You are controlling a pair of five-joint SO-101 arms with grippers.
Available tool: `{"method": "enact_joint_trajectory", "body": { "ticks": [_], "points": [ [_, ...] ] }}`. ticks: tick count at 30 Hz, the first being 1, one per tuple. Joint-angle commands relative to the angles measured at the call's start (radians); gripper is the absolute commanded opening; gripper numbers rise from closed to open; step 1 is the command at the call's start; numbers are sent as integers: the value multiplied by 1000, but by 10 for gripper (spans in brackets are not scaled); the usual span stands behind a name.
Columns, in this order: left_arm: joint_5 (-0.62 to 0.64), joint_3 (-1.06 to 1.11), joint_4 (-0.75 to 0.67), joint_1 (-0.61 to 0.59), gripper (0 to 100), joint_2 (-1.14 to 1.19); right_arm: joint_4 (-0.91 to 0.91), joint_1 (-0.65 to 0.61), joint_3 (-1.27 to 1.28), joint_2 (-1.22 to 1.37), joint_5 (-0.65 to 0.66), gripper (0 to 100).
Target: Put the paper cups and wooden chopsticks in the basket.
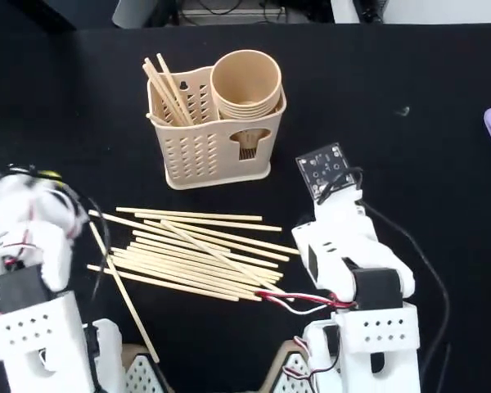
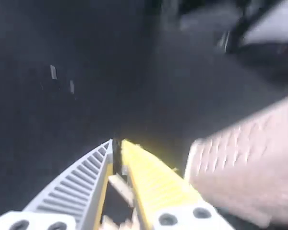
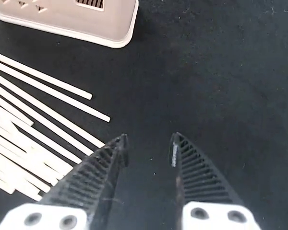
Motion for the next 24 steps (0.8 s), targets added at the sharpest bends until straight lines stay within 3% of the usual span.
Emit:
{"method": "enact_joint_trajectory", "body": {
  "ticks": [1,12,17,24],
  "points": [
    [11,93,147,93,198,107,-29,11,-4,-19,2,152],
    [11,147,155,93,202,537,-29,11,4,-19,6,152],
    [9,165,18,70,199,686,-23,11,4,-19,9,152],
    [9,128,-11,59,182,850,-23,9,4,-19,6,152]
  ]
}}
